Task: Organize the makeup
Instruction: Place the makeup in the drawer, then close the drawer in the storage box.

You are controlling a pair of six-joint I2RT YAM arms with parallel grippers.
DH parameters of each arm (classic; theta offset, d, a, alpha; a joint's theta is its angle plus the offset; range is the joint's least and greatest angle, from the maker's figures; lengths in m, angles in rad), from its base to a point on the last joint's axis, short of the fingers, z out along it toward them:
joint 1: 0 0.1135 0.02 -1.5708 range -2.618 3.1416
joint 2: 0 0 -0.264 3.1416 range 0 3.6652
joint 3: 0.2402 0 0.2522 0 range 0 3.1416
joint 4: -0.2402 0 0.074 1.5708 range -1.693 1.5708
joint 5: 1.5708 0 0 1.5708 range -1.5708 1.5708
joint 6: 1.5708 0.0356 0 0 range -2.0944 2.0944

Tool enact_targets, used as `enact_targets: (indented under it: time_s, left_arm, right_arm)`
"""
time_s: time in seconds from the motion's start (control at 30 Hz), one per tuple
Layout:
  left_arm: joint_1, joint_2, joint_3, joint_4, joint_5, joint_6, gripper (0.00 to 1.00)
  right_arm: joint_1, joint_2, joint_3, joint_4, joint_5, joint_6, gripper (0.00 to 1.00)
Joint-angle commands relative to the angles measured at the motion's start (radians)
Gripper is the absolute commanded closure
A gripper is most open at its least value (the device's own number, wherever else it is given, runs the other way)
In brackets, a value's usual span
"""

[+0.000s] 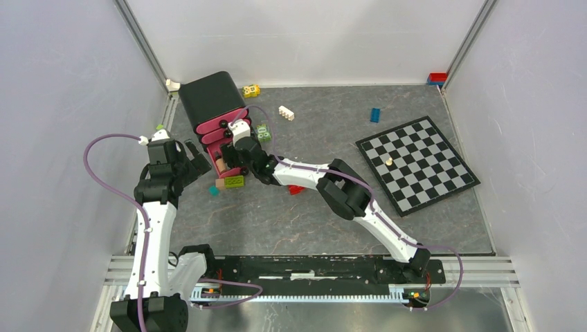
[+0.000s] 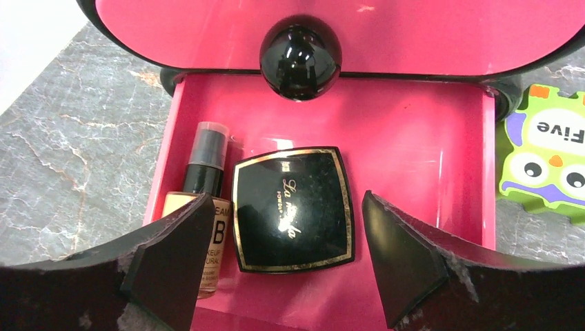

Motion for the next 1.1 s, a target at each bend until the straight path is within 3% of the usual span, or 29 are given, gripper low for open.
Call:
enact_targets:
  time_s: [0.0, 0.57, 0.83, 1.07]
  left_arm:
    - [0.007, -0.004, 0.001, 0.039, 0.011, 0.008, 0.00]
    - [0.007, -0.007, 0.000, 0.039, 0.005, 0.008, 0.00]
    - [0.008, -0.005, 0.000, 0.040, 0.007, 0.007, 0.00]
    - [0.007, -0.005, 0.000, 0.039, 0.008, 0.008, 0.00]
  right_arm:
    - [-0.003, -0.019, 0.007, 0.055, -0.022, 0.014, 0.15]
    - [-0.004, -0.271, -0.160, 0.187, -0.053, -0.120, 0.14]
    - [-0.018, -0.532, -0.459, 0.233, -0.058, -0.254, 0.14]
    - [-0.176, -0.810, -0.754, 0.128, -0.123, -0.198, 0.14]
